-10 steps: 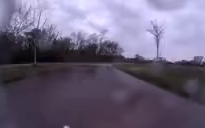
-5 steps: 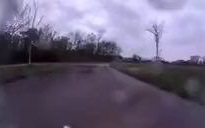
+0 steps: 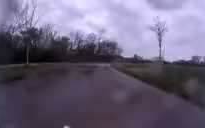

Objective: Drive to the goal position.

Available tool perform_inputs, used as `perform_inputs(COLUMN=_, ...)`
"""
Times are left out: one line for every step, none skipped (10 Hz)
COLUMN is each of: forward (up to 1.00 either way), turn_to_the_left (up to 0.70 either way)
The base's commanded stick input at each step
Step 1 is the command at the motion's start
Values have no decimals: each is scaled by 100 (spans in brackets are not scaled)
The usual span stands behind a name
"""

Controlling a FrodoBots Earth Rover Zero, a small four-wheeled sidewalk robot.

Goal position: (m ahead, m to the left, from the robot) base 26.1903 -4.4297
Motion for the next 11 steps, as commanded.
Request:
perform_inputs(forward=70, turn_to_the_left=0)
perform_inputs(forward=70, turn_to_the_left=0)
perform_inputs(forward=70, turn_to_the_left=0)
perform_inputs(forward=70, turn_to_the_left=0)
perform_inputs(forward=70, turn_to_the_left=0)
perform_inputs(forward=70, turn_to_the_left=0)
perform_inputs(forward=70, turn_to_the_left=0)
perform_inputs(forward=70, turn_to_the_left=0)
perform_inputs(forward=70, turn_to_the_left=0)
perform_inputs(forward=70, turn_to_the_left=0)
perform_inputs(forward=70, turn_to_the_left=0)
